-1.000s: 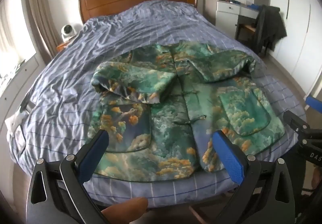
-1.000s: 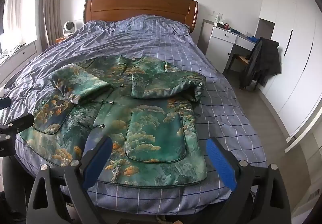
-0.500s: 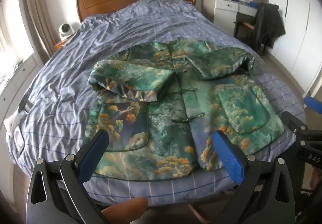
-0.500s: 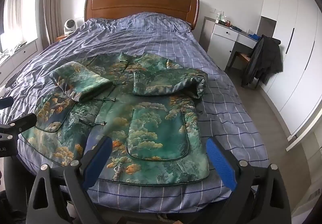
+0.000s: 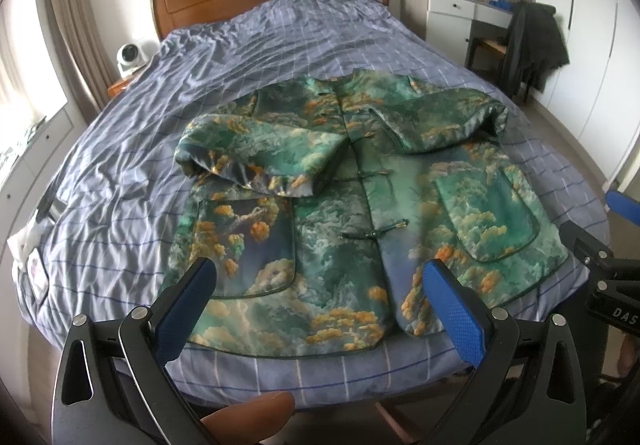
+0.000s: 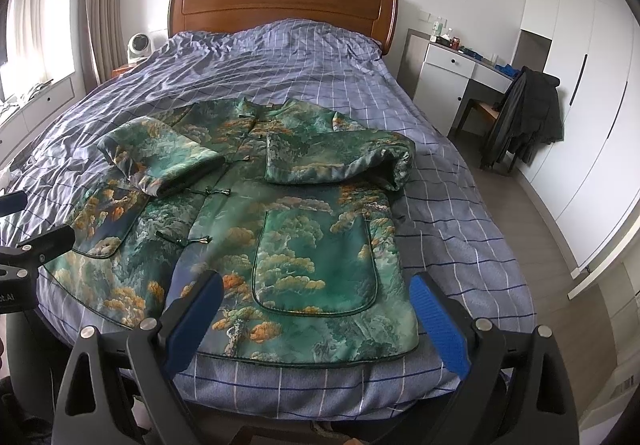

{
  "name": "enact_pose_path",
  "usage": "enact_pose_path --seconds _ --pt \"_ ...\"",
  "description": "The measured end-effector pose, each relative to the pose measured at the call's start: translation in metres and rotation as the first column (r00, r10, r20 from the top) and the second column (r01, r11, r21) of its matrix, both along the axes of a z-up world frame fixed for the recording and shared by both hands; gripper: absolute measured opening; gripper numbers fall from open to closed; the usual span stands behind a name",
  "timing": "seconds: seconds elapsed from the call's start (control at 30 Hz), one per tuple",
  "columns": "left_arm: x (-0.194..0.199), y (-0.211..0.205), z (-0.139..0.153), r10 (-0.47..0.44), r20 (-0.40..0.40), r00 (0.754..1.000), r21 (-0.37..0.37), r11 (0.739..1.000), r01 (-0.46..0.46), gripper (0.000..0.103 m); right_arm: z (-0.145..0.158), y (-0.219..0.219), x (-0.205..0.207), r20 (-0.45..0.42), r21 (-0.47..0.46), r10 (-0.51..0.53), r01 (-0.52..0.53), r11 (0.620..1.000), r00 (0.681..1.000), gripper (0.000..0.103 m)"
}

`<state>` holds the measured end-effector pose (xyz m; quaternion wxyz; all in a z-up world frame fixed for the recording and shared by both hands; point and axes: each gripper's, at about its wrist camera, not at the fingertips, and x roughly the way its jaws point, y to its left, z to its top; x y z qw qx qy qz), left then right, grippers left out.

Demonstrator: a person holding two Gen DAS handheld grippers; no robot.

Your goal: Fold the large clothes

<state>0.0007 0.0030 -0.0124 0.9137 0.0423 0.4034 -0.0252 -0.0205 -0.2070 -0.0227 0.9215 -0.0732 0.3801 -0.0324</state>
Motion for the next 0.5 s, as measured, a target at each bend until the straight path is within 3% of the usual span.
enact_pose_path --seconds 0.5 --pt "0.0033 0.0026 -0.0034 0.001 -0.002 1.000 0.002 1.000 -0.001 0.103 -0.0024 -0.0004 0.0018 -0.007 -0.003 0.009 -0.009 1.000 1.000 0.096"
